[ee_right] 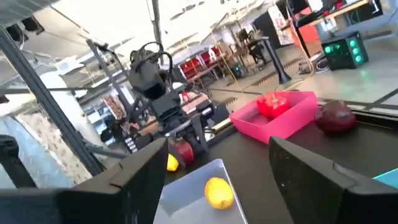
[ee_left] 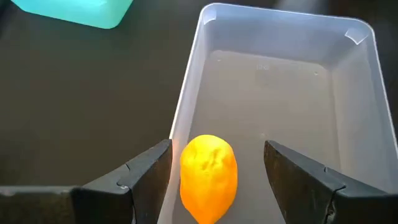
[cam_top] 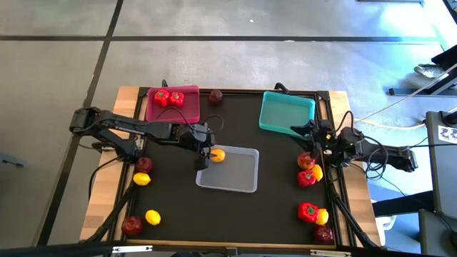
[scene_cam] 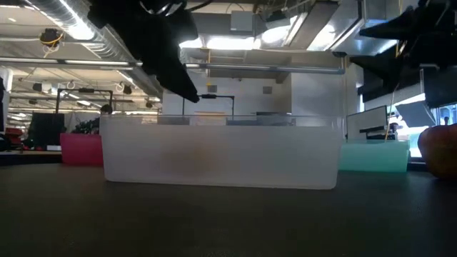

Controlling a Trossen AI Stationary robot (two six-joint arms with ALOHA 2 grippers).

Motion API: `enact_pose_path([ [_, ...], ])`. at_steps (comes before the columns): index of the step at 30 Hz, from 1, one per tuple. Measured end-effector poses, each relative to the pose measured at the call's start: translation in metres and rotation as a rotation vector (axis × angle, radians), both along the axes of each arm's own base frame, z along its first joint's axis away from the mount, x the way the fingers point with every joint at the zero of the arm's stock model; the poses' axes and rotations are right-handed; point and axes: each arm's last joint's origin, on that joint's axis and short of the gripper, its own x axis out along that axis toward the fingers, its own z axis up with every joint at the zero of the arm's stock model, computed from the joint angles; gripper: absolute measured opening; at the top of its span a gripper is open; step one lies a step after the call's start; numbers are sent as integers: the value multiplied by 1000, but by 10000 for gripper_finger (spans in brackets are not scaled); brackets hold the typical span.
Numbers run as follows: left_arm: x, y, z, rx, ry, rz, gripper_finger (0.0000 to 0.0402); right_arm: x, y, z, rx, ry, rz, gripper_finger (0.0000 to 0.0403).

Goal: Sort produce into baskets
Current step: Put the bell pepper into the pink bin

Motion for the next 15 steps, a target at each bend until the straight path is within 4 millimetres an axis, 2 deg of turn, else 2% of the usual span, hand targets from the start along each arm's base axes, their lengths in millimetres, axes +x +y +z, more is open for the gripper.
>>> enact_pose_path([
  [4, -1, 0, 1, 1, -6, 2, 249, -2, 0, 16, -1, 31, 8, 278],
  [15, -1, 0, 1, -14, -9, 21, 249, -4, 2, 68, -75, 332, 41, 278],
])
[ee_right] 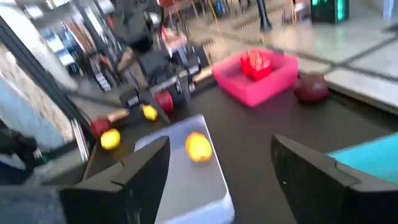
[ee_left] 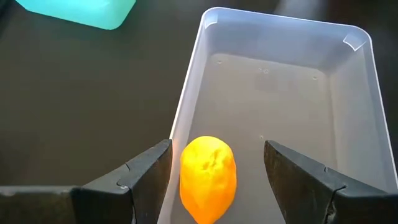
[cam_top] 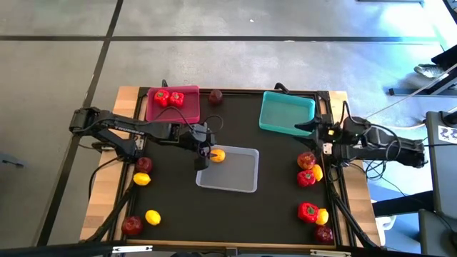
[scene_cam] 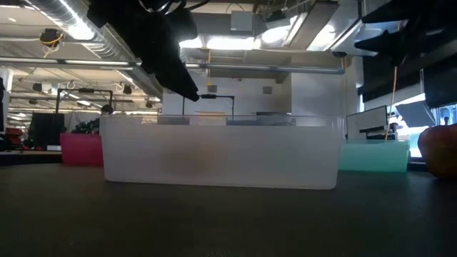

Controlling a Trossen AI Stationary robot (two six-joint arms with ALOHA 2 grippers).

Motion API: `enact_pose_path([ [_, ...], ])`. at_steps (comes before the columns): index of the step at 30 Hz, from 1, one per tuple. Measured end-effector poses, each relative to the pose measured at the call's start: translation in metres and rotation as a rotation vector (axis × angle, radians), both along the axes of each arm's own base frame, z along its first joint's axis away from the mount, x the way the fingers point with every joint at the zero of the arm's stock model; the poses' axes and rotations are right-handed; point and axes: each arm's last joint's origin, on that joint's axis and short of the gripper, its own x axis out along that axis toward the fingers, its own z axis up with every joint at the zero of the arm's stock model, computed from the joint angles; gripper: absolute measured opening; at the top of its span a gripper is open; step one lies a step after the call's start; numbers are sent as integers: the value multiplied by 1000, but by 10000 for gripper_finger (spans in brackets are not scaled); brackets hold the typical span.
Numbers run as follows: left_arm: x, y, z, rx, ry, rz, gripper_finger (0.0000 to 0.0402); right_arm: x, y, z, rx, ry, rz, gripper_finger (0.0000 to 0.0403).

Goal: Sort produce into baskets
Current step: Put the bell pepper into the pink bin

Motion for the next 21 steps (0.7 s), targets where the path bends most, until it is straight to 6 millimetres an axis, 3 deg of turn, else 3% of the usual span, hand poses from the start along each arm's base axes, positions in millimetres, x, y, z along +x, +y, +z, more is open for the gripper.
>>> enact_pose_path([
  [5, 0, 1, 1, 29, -7, 33, 249, 0, 1, 13, 42, 164, 35, 278],
  [8, 0, 1, 1, 34, -7, 39, 249, 2, 3, 15, 156, 237, 64, 278],
  [21, 0, 2, 1, 43, -7, 49, 249, 14, 10, -6, 527, 540, 203, 277],
])
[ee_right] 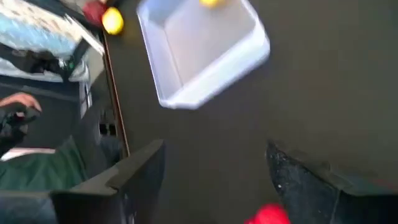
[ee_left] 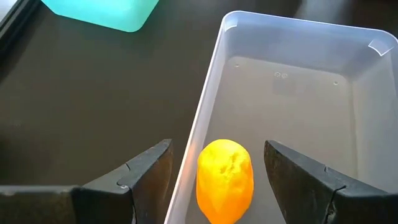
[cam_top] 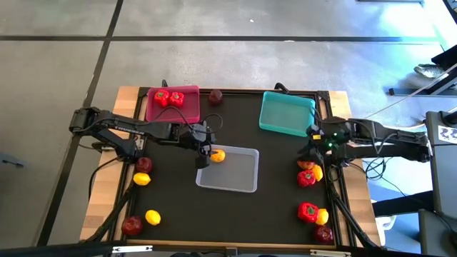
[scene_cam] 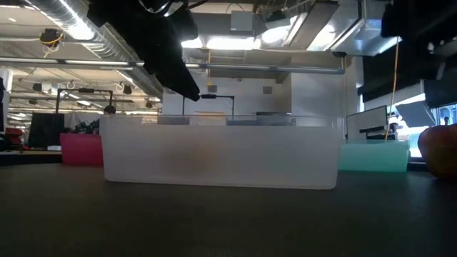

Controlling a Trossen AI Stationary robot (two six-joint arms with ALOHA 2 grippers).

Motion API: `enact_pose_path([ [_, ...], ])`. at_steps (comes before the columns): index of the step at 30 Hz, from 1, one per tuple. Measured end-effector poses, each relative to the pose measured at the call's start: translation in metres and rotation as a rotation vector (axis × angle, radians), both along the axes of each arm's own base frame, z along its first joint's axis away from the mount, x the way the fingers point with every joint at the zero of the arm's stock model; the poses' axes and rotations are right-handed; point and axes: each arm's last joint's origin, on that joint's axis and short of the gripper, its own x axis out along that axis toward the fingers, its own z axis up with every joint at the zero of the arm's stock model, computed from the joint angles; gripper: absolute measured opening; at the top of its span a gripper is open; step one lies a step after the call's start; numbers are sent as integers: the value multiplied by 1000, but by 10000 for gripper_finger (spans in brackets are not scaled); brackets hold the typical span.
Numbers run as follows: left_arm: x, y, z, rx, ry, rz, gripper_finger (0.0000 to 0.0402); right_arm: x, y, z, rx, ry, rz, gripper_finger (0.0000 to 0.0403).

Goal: Sort produce into baskets
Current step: Put the bell pepper into the pink bin

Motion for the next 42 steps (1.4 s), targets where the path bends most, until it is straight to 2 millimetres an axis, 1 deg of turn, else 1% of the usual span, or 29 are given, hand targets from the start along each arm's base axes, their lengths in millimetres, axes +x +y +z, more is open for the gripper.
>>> enact_pose_path([
  [3, 0, 0, 0, 0, 0, 0, 249, -2, 5, -6, 64, 104, 3, 270],
  [8, 0, 0, 0, 4, 1, -2, 249, -6, 15, -14, 133, 271, -23, 236],
  [15, 0, 0, 0, 4, 1, -2, 249, -7, 31, -16, 214, 367, -45, 190],
  [21, 0, 0, 0, 2, 1, 0, 249, -8, 42, -24, 191, 509, -86, 164],
  [26, 0, 0, 0, 2, 2, 0, 249, -3, 49, -31, 130, 576, -117, 154],
  [33, 0, 0, 0, 2, 2, 0, 249, 4, 54, -42, 61, 701, -165, 154],
  [42, -1, 0, -1, 1, 11, 0, 249, 18, 61, -51, 49, 756, -116, 154],
])
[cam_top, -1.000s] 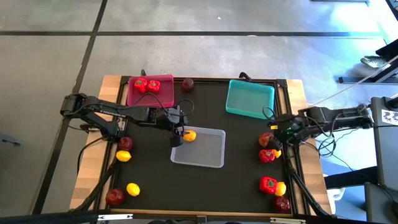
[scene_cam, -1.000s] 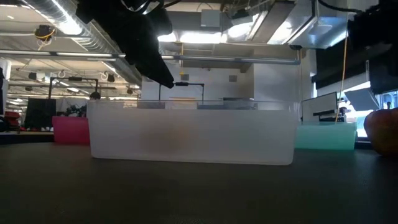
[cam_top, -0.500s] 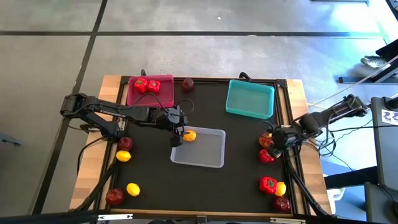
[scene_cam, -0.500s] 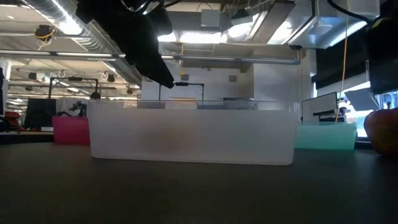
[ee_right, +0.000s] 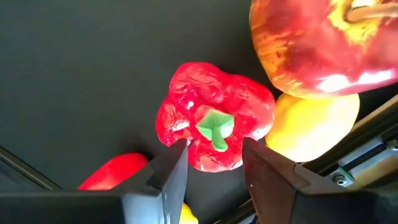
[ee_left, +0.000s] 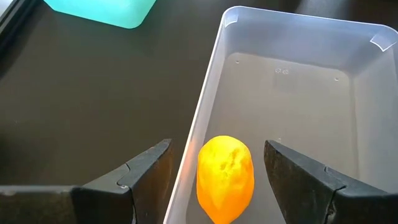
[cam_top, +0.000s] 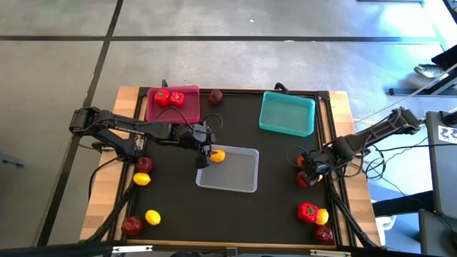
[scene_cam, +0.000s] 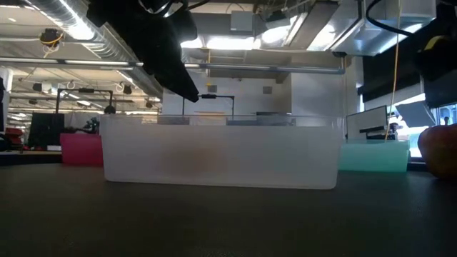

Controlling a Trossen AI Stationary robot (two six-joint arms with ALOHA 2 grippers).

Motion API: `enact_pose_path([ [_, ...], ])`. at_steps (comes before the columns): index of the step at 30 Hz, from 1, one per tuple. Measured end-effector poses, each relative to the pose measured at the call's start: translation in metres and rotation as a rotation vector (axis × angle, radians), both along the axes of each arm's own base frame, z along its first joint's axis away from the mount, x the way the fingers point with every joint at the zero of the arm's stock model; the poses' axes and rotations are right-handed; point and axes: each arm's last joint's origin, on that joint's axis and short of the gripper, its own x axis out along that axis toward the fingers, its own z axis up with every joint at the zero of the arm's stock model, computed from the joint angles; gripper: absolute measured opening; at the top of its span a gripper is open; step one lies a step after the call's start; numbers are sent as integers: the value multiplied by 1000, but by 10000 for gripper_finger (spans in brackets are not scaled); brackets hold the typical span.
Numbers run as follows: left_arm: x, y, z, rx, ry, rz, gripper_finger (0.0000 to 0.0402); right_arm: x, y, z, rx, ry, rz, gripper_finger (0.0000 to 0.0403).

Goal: Sort produce into baskets
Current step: Put the bell pepper into the pink bin

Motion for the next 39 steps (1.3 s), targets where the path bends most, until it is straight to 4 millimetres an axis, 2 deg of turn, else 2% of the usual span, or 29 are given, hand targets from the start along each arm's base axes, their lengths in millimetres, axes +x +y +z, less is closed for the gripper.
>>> enact_pose_path([
  [4, 0, 0, 0, 0, 0, 0, 249, 3, 1, -3, -10, 21, 9, 152],
  [7, 0, 0, 0, 0, 0, 0, 249, 4, 1, -4, -15, 28, 12, 135],
  [18, 0, 0, 0, -1, -1, 0, 249, 5, 0, -4, -73, -5, 47, 12],
  [25, 0, 0, 0, -1, -1, 0, 249, 5, 0, -4, -88, -15, 70, 21],
  [29, 0, 0, 0, -1, -1, 0, 249, 7, 1, -3, -76, -45, 91, 9],
  [39, 0, 0, 0, 1, -1, -1, 249, 21, 4, 34, -133, -241, 149, 10],
])
